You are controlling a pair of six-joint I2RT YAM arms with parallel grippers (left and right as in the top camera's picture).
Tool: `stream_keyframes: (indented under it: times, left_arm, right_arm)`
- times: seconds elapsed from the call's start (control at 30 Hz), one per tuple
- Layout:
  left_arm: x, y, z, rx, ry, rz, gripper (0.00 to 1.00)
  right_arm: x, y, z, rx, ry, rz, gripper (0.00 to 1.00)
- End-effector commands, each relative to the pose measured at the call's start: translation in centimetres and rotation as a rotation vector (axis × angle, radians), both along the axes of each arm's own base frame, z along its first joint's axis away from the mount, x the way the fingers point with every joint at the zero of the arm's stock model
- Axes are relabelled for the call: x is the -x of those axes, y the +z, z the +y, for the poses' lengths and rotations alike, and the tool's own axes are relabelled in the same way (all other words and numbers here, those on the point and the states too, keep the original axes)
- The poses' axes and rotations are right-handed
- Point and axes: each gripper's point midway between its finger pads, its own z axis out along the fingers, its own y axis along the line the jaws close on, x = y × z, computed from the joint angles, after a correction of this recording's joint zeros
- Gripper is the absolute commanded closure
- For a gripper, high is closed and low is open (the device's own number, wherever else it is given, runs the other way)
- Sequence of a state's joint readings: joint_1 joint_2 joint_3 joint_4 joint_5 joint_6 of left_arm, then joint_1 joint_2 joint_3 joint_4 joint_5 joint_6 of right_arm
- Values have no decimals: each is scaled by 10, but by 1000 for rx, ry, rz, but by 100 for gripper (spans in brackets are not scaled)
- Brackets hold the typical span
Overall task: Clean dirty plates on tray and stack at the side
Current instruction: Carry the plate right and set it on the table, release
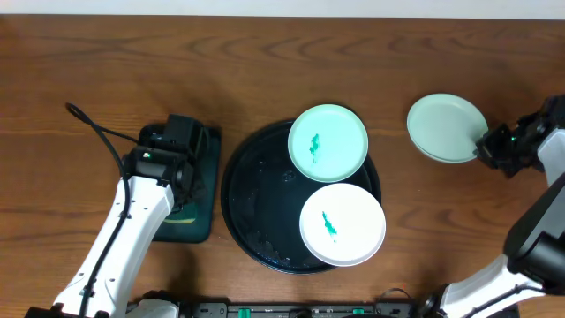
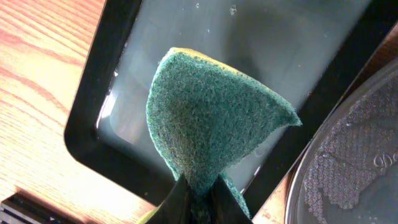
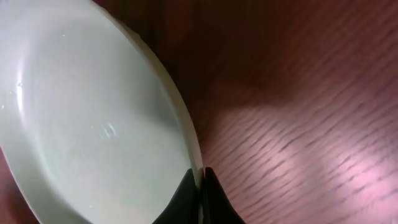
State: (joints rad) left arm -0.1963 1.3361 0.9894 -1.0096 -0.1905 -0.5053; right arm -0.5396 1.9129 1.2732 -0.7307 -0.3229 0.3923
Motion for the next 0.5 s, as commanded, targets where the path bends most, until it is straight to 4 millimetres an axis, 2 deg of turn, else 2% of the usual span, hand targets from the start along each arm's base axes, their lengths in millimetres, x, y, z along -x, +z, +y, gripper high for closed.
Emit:
stream_keyframes:
  times: [0.0, 0.13, 0.23, 0.33, 0.37, 0.4, 0.47]
  left_arm:
    - [1, -1, 6, -27, 22, 2, 93]
    - [1, -1, 6, -27, 22, 2, 93]
    - [1, -1, 6, -27, 22, 2, 93]
    - [1, -1, 6, -27, 22, 2, 93]
    - [1, -1, 6, -26, 22, 2, 93]
    - [1, -1, 6, -26, 22, 2, 93]
    - [1, -1, 6, -27, 22, 2, 93]
  right_arm:
    - [-1, -11, 2, -21, 33, -1, 99]
    - [-2, -13, 2, -20, 48, -3, 99]
    - [-7, 0, 8, -47, 66, -50, 98]
    - [-11, 23, 11, -39, 75, -103, 77]
    - [-13, 35, 12, -23, 80, -127, 70]
    - [-14, 55, 12, 8, 86, -170, 60]
    - [-15, 82, 14, 47, 94, -228, 59]
